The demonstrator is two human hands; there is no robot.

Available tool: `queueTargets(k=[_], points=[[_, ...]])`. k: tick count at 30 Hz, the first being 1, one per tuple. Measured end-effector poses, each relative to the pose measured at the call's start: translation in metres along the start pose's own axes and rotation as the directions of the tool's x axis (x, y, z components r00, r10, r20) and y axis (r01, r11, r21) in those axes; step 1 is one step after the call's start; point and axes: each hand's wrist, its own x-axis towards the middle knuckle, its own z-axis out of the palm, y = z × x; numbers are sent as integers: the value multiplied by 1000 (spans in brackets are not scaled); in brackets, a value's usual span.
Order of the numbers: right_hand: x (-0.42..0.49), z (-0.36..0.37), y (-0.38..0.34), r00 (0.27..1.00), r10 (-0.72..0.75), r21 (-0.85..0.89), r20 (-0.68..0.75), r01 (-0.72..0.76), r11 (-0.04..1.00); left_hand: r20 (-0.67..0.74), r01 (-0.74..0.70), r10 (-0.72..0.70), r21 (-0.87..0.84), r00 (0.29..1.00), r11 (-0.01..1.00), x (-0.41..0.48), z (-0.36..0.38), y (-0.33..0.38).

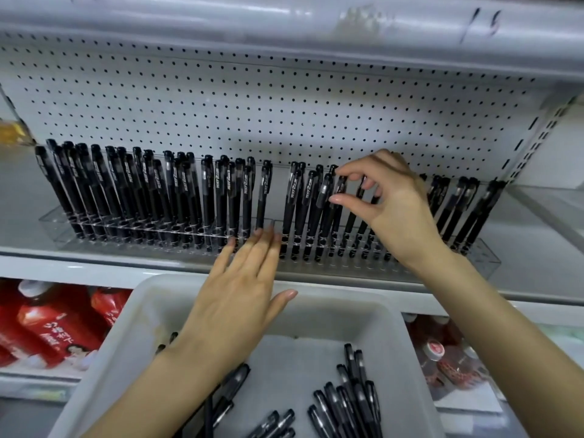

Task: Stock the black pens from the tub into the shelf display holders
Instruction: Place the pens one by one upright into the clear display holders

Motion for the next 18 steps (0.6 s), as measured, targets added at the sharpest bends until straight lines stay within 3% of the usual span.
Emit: queueTargets(k=[7,11,14,16,18], points=[[-8,-11,-21,997,65,11,-33,-65,998,25,7,-6,-65,1000,998,-13,-14,-10],[-30,2,-55,999,29,193,41,-36,981,45,121,-114,-197,992,973,-45,-27,-26],[-56,31,-81,946,12,378,325,-141,915,83,174,-160,-207,984,963,-71,-30,-43],[-75,57,-92,816,-28,403,577,-255,879,115,229,-207,-236,972,945,-85,-31,-56],[-92,81,-92,692,-47,348,720,-302,887,148,287,-254,-290,956,913,-98,-29,-67]])
